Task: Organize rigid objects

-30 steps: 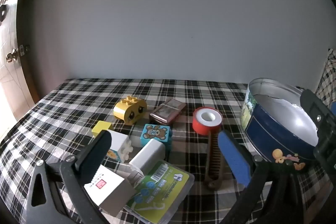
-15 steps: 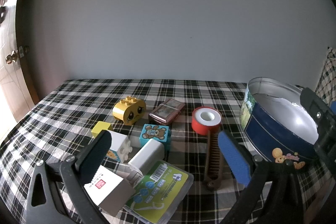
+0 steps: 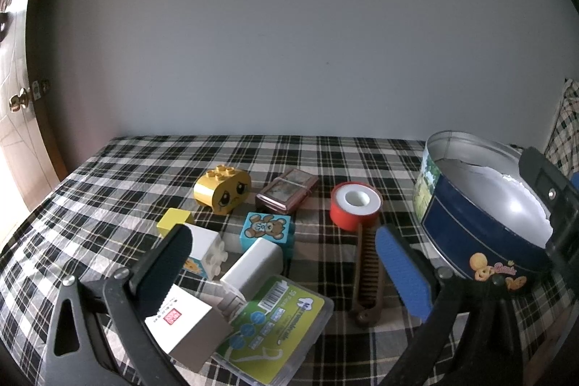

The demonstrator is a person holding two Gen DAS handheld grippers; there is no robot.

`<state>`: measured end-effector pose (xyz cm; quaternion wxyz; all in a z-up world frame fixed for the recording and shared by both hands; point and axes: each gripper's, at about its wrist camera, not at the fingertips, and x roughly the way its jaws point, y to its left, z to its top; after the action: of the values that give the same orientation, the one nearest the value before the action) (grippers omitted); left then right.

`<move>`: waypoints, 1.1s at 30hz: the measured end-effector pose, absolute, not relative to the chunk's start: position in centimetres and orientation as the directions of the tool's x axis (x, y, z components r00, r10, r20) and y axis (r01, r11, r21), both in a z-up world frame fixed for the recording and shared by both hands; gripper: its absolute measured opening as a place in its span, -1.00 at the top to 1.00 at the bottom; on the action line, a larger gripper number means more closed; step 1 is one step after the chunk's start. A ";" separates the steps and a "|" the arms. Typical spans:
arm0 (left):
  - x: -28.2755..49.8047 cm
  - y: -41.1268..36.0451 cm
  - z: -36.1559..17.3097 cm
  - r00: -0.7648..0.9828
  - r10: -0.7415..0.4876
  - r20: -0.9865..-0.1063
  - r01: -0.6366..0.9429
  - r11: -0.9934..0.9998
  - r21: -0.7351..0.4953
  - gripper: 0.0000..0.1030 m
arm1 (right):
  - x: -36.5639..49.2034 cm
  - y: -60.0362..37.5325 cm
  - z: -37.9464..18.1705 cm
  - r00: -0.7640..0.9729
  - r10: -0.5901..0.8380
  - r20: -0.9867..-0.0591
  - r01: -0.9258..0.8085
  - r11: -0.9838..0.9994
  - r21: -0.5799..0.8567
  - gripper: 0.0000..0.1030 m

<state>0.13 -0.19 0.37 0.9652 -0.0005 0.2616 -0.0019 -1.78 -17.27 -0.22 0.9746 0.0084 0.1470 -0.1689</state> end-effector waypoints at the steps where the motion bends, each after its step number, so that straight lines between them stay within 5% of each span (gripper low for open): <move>1: 0.2 -0.2 0.4 0.863 -0.004 -0.506 0.003 1.000 -0.003 -0.99 | -1.8 -17.3 -0.2 0.900 -0.326 -0.290 0.332 0.943 -0.032 -0.99; 33: 0.1 0.3 -0.4 0.846 -0.021 -0.532 0.015 1.000 -0.015 -0.99 | -1.9 -17.4 -0.3 0.905 -0.312 -0.290 0.319 0.948 -0.023 -0.99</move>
<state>0.12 0.27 -0.38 0.9608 -0.0051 0.2771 -0.0092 -1.85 -17.39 -0.27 0.9759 0.0124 0.1464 -0.1615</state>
